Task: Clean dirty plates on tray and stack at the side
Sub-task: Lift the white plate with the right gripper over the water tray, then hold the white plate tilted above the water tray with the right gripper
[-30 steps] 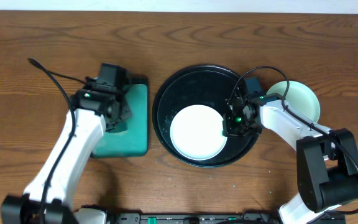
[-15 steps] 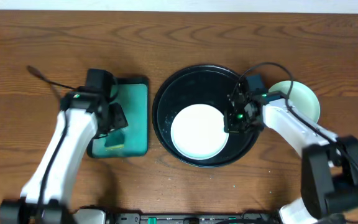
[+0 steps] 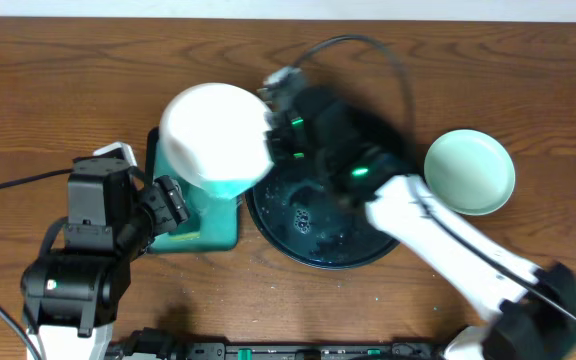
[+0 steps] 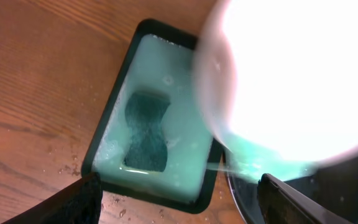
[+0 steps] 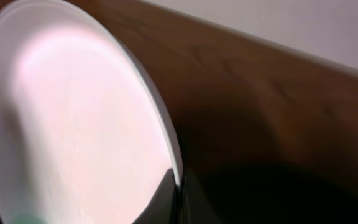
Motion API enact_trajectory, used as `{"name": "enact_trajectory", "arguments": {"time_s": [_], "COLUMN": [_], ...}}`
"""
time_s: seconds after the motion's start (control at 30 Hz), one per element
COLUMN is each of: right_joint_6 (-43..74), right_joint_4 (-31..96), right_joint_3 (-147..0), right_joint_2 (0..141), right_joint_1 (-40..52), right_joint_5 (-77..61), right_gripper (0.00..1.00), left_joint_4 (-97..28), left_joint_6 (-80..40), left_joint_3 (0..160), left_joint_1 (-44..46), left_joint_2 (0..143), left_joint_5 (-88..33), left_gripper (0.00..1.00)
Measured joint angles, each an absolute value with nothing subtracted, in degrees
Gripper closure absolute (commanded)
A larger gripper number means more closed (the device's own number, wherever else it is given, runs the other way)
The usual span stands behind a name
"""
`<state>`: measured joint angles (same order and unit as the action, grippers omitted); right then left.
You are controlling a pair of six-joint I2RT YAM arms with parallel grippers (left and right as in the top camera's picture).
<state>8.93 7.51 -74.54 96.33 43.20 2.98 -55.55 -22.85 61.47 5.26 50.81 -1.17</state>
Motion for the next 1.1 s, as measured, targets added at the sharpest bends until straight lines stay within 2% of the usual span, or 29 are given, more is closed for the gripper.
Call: {"name": "enact_trajectory", "arguments": {"time_s": [0.13,0.67,1.1], "right_joint_6": [1.8,-27.8,-33.8], "right_joint_4": [2.3,-14.7,-17.5], "right_joint_3": [-74.1,-73.9,-73.9], "right_joint_2": [101.8,97.8,97.8], "right_joint_1": [48.9,60.4,61.2], "right_joint_5": [10.4,35.4,39.5], "right_gripper": [0.99,0.99,0.99], "left_joint_4": [-55.6,-55.6,-55.6], "left_joint_6": [-22.8,-22.9,-22.8], "left_joint_3": [61.5,61.5,61.5], "left_joint_1": [5.3,5.3,5.3], "left_joint_2": [50.5,51.2,51.2], "left_joint_5": [-1.2,-1.2,-1.2], "left_gripper": [0.2,0.2,0.2]}}
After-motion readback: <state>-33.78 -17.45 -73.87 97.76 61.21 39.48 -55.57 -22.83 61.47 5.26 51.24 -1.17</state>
